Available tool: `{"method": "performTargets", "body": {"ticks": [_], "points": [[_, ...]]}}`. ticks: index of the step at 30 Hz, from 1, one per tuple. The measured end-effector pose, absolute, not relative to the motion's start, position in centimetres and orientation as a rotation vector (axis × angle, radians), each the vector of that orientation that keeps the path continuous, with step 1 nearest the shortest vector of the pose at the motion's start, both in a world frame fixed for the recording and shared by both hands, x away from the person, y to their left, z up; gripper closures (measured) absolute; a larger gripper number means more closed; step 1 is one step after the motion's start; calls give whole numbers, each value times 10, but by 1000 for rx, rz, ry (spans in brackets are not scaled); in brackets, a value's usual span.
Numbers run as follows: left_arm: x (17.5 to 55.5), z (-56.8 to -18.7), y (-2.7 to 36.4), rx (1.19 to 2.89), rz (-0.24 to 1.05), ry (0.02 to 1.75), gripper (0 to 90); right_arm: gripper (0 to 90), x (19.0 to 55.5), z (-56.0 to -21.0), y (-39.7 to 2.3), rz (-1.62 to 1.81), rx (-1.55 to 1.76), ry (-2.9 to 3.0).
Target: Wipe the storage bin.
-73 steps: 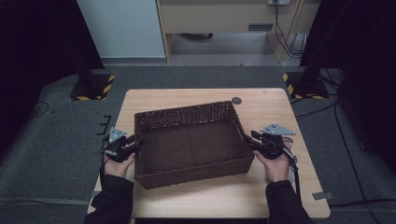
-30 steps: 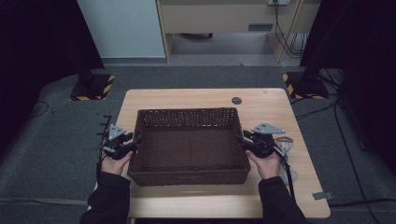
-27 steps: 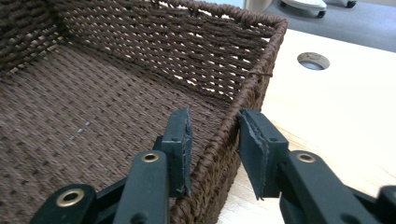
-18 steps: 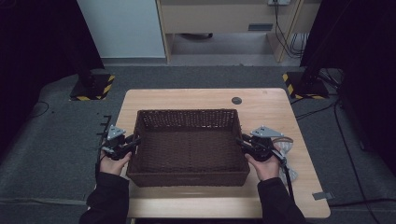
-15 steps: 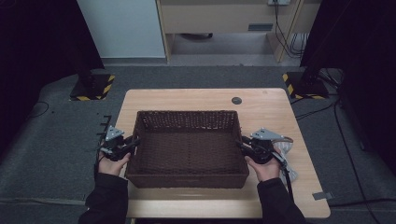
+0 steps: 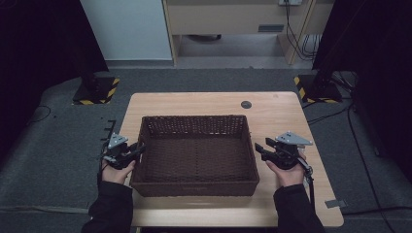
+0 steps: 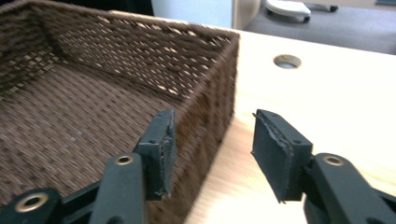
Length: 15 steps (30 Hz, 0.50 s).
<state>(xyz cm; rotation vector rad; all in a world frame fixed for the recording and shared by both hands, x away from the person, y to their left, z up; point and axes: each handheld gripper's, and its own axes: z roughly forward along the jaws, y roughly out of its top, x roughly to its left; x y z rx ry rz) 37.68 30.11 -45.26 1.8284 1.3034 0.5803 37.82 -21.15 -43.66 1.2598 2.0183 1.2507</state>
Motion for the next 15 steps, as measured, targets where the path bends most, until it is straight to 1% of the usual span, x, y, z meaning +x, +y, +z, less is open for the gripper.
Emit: {"method": "performTargets", "body": {"ticks": [4,15], "points": [[377,-452,300,1838,587,1305,639,439,375,-441,-222,1220,1290,2011],[379,-452,302,1833,552,1321,619,396,360,-451,-253,1164,1371,1948]]}}
